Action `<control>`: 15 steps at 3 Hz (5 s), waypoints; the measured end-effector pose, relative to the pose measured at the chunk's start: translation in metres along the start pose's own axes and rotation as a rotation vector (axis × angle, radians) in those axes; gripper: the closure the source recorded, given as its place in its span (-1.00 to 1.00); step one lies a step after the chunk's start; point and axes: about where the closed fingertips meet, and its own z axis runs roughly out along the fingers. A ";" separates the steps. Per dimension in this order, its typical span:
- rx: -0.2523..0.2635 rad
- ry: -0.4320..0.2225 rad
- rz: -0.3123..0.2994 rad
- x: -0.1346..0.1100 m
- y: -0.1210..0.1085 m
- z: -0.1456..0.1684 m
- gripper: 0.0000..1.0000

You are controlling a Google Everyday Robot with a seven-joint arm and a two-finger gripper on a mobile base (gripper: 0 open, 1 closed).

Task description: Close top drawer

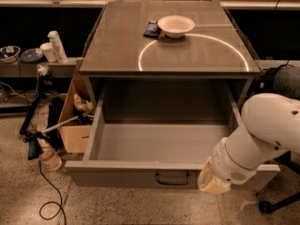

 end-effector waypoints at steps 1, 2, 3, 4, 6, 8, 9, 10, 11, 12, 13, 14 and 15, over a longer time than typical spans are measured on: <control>-0.001 -0.001 -0.004 -0.004 -0.004 0.001 1.00; -0.003 0.002 -0.037 -0.024 -0.015 0.012 1.00; 0.026 0.057 -0.072 -0.048 -0.049 0.030 1.00; 0.026 0.057 -0.072 -0.048 -0.050 0.030 1.00; 0.054 0.085 -0.107 -0.055 -0.080 0.024 1.00; 0.125 0.144 -0.127 -0.065 -0.137 0.002 1.00; 0.164 0.159 -0.120 -0.068 -0.156 -0.008 1.00; 0.193 0.152 -0.072 -0.054 -0.152 -0.023 1.00; 0.193 0.152 -0.072 -0.054 -0.152 -0.023 1.00; 0.189 0.157 -0.039 -0.047 -0.152 -0.006 1.00; 0.193 0.173 -0.004 -0.038 -0.168 0.016 1.00; 0.194 0.174 -0.002 -0.040 -0.174 0.017 1.00; 0.194 0.174 -0.002 -0.041 -0.178 0.017 1.00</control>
Offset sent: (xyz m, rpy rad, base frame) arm 0.0434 0.0598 -0.0136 0.0029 -0.0275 0.0930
